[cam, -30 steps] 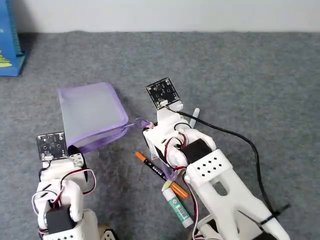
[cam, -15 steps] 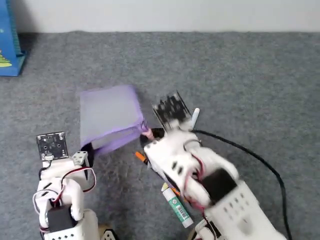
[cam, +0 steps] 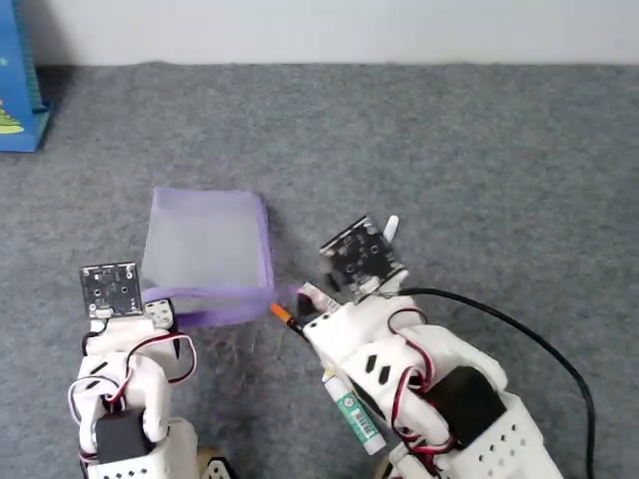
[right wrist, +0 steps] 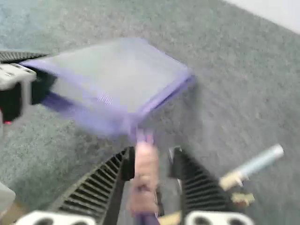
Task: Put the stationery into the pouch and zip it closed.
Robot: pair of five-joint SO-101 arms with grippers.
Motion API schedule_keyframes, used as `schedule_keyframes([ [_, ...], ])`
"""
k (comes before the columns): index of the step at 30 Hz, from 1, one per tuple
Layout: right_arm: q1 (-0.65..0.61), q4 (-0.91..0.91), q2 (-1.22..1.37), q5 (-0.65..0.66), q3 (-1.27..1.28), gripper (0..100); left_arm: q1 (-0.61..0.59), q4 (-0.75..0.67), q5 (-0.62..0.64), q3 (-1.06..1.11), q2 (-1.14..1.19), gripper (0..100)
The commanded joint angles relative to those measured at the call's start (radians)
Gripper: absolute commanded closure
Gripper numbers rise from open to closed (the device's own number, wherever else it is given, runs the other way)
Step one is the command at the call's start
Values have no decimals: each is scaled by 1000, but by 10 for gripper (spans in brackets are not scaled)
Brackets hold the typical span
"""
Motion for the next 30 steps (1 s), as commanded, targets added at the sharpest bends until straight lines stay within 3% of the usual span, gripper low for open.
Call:
schedule_keyframes([
  [1, 119, 44, -18, -66, -69, 703, -2, 63, 8, -102, -8, 989],
  [6, 263, 68, -13, -75, -69, 770, -2, 133, 9, -150, -8, 989],
  [11, 312, 56, 82, -69, -69, 786, -29, 175, 9, -193, -2, 990],
  [25, 400, -136, 860, -146, -348, 788, -44, 210, 5, -272, 2, 990],
  [30, 440, -183, 1113, -147, -474, 789, 28, 221, 5, -300, 5, 990],
])
